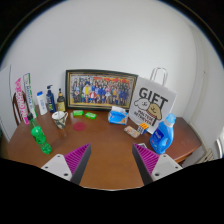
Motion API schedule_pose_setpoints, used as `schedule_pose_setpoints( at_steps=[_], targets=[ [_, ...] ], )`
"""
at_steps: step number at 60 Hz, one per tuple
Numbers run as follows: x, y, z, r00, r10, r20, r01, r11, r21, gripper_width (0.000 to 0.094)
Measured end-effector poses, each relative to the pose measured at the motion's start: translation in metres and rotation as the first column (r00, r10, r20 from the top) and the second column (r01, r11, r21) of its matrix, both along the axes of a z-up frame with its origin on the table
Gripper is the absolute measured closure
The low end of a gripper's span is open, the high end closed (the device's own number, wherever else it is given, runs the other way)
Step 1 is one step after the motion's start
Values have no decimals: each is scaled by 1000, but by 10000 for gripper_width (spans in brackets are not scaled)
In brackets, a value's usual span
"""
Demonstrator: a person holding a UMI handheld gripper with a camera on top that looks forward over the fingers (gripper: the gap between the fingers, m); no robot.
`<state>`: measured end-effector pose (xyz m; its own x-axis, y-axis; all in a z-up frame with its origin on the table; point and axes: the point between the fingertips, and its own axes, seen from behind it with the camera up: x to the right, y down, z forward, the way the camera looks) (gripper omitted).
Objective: Pour water
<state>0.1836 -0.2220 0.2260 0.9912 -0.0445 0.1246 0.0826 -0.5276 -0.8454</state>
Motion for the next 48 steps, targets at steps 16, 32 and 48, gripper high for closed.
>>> schedule_pose_setpoints(
  at_steps=[16,32,48],
  targets=[
    [-74,-23,-39,997,60,-46,-61,998,-32,79],
    [-240,-34,-84,972,199,-128,-202,979,-12,80],
    [-342,45,-104,969,207,-138,-191,974,122,81]
  ],
)
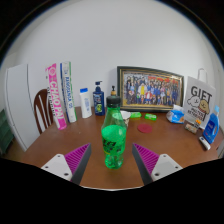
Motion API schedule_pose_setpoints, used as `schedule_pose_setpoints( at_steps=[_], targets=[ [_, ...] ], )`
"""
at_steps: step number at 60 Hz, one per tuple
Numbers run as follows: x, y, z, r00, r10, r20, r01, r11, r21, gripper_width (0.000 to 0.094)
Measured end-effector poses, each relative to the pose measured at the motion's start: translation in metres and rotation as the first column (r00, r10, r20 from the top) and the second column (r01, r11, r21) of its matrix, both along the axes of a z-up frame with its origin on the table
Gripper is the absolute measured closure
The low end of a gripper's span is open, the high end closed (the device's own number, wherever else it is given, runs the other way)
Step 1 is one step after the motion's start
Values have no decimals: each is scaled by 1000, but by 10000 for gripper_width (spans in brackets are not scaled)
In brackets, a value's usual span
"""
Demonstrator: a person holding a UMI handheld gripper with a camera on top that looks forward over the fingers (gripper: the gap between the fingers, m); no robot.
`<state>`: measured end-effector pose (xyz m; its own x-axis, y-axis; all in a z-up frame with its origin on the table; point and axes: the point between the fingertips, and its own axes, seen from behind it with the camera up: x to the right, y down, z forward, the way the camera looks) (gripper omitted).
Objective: Pour water
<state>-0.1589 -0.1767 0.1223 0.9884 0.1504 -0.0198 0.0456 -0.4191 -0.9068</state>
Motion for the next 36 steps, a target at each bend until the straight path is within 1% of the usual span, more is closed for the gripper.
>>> schedule_pose_setpoints(
  at_steps=[7,9,13,19,21,23,24,27,29,30,31,36],
  targets=[
    [1,42,-12,996,-93,9,93,995,47,92],
    [2,50,-17,993,-116,1,116,992,48,115],
    [4,63,-23,988,-153,-13,153,987,54,204],
    [4,74,-31,987,-157,19,155,985,79,404],
    [2,74,-29,989,-147,27,144,985,97,413],
    [1,75,-29,989,-140,43,135,985,107,458],
    [0,75,-29,989,-138,52,131,985,112,460],
    [-4,77,-27,989,-130,72,120,985,121,535],
    [-6,78,-23,989,-129,74,119,984,132,566],
    [-7,78,-20,989,-130,73,119,983,139,567],
    [-9,79,-17,989,-129,72,117,982,146,596],
    [-20,83,0,991,-117,61,106,981,160,598]
  ],
)
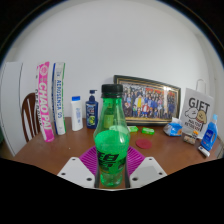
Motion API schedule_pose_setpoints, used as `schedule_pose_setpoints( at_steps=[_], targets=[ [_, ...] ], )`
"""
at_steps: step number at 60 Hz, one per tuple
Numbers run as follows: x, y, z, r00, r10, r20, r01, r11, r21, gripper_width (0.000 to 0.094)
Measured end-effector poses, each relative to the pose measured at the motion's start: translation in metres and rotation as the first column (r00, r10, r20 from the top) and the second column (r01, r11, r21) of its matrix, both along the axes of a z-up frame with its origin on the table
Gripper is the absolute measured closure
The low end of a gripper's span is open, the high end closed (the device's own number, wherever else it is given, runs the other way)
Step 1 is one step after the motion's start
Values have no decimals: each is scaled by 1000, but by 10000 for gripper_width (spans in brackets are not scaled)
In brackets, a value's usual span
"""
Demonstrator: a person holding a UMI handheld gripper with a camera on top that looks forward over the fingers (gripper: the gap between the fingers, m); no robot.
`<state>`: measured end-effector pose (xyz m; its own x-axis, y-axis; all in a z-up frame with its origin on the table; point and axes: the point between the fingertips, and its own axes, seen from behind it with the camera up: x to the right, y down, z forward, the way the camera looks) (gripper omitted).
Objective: Pour water
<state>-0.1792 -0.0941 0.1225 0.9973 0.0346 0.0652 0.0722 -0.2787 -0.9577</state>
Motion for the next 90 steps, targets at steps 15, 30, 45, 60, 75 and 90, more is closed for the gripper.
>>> schedule_pose_setpoints(
  at_steps=[15,30,45,60,75,90],
  targets=[
    [-64,57,103,928,72,-365,-38,994,99,596],
    [-97,142,157,305,84,-949,-49,996,73,598],
    [-92,200,124,-380,-69,-922,-57,997,-51,598],
    [-90,215,87,-612,-149,-777,-90,989,-119,601],
    [-96,207,100,-364,-144,-920,-129,986,-103,600],
    [-37,207,177,373,118,-920,-95,992,88,599]
  ],
)
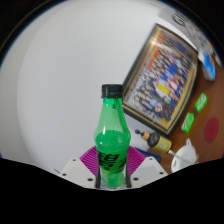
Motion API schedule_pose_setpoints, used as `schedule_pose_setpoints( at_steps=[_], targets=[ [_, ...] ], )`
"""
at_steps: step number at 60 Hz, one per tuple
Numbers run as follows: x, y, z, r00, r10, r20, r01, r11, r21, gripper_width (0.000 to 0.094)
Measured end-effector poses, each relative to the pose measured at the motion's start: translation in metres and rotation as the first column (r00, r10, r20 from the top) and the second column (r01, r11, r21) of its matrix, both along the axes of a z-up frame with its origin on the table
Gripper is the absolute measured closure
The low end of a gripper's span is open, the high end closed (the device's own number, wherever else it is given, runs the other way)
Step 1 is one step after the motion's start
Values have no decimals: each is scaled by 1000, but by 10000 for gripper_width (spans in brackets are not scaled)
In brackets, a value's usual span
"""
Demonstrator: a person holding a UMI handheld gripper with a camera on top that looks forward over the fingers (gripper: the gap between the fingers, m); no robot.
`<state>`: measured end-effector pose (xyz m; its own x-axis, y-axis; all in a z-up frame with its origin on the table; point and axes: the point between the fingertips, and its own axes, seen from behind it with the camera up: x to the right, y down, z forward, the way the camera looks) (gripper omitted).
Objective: Pour water
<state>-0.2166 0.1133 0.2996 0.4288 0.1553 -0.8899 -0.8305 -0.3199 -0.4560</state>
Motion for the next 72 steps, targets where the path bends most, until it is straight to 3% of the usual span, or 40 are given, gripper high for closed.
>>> schedule_pose_setpoints(
  at_steps=[10,18,22,30,47,53,63,67,68,72],
  targets=[
    [82,7,25,901,-139,410,87,986,144,600],
    [148,18,-8,695,-213,687,126,976,175,600],
    [170,16,-41,580,-210,787,120,978,172,600],
    [195,25,-110,434,-130,891,93,991,99,599],
    [200,24,-205,391,-27,920,59,998,4,591],
    [200,24,-202,397,-59,916,51,998,43,593],
    [206,21,-203,440,-53,896,72,997,24,363],
    [205,16,-203,447,-27,894,70,998,-5,94],
    [205,14,-201,448,-23,894,68,998,-9,65],
    [205,4,-194,448,-18,894,72,997,-16,105]
  ],
)
